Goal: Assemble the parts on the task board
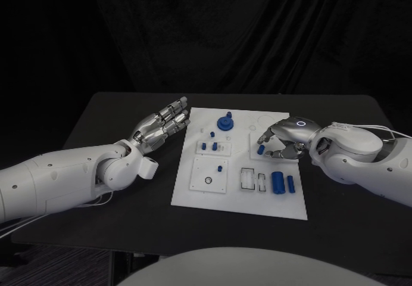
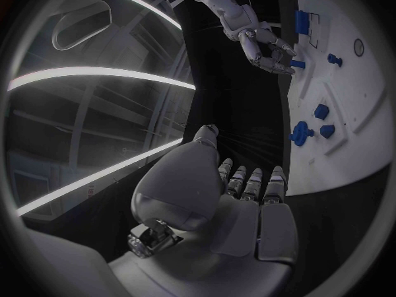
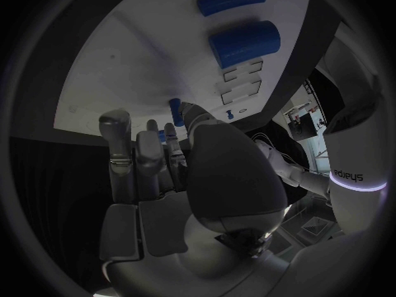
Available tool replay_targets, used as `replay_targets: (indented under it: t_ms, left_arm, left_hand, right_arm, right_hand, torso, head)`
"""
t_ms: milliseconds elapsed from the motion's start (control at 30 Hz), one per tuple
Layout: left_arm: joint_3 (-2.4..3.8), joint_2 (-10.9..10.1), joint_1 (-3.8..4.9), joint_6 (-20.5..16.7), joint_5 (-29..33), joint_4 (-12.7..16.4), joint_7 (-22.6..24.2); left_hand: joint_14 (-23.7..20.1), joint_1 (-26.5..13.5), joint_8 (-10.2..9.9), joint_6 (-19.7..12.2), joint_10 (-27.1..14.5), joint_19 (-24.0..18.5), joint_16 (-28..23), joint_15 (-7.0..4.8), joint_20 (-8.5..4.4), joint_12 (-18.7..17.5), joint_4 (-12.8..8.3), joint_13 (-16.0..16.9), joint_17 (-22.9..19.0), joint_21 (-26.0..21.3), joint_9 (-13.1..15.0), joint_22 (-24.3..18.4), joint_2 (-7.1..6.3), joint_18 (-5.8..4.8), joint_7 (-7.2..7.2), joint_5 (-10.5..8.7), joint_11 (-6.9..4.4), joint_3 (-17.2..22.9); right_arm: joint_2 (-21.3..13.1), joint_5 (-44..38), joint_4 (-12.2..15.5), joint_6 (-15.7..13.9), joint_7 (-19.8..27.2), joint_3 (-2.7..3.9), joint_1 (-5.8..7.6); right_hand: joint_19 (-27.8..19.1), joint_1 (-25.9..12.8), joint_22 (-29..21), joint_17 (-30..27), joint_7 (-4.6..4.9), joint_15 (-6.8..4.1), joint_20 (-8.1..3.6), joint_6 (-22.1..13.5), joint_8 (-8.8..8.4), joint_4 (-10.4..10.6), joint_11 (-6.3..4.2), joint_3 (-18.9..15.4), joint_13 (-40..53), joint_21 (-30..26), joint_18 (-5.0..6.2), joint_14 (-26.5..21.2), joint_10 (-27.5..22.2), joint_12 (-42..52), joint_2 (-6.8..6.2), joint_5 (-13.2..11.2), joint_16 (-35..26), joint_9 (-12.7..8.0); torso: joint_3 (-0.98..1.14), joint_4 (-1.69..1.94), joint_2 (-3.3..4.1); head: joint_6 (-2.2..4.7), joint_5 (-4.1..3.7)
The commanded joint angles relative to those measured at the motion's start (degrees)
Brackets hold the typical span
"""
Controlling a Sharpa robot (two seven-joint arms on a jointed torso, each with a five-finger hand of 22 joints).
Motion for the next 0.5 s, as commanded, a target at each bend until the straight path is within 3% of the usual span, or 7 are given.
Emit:
replay_targets:
  t_ms: [33, 200, 500]
  left_arm:
    - [0.05, 0.0, -0.12, 0.3, 0.0, 0.1, 3.6]
    - [0.05, 0.1, -0.18, 0.5, 0.0, 0.0, 3.6]
    - [0.06, 0.5, -0.34, 0.7, 0.0, -0.2, 3.3]
  left_hand:
    - [0.0, 0.6, 0.2, 0.0, 0.0, 0.1, -0.2, 0.5, 0.41, 0.2, -0.4, 0.1, -0.1, 0.2, 0.1, 0.1, 0.07, 0.53, 0.43, 0.22, 0.45, 0.0]
    - [0.0, 0.6, 0.2, -0.1, 0.0, 0.1, -0.2, 0.52, 0.43, 0.2, -0.4, 0.0, -0.1, 0.2, 0.1, 0.1, 0.16, 0.52, 0.44, 0.25, 0.55, 0.0]
    - [0.0, 0.7, 0.2, -0.1, 0.0, 0.1, -0.2, 0.61, 0.49, 0.2, -0.6, 0.0, -0.1, 0.2, 0.0, 0.1, 0.41, 0.5, 0.47, 0.3, 0.73, 0.2]
  right_arm:
    - [0.2, 0.2, -0.3, 0.4, 0.1, 0.04, -0.31]
    - [0.8, 0.2, -0.8, 0.4, 0.4, 0.04, -0.62]
    - [1.9, 0.2, -1.7, 0.2, 1.1, 0.05, -1.03]
  right_hand:
    - [0.5, 0.5, 5.8, 0.2, -0.01, -0.01, -0.04, 0.7, 0.24, 0.1, -0.05, 0.3, -0.1, 0.5, -0.98, 0.6, 0.9, 0.0, -0.06, 0.2, 0.3, -0.1]
    - [0.8, 1.2, 5.9, 0.2, 0.07, -0.25, -0.25, 2.6, 0.65, -0.2, -0.33, 1.1, -0.6, 0.7, -1.04, 0.8, 3.2, -0.5, -0.03, 0.2, 0.3, 0.2]
    - [1.1, 2.0, 6.0, 0.4, 0.49, -0.34, -0.42, 3.1, 0.36, -0.7, -0.5, 2.5, -1.1, 1.3, -1.14, 1.0, 6.1, -1.1, -0.11, 0.2, 0.4, 0.3]
  torso:
    - [0.01, -0.05, -0.1]
    - [-0.14, -0.03, -0.11]
    - [-0.2, -0.08, -0.08]
  head:
    - [-0.01, 0.03]
    - [-0.01, 0.01]
    - [-0.01, 0.2]
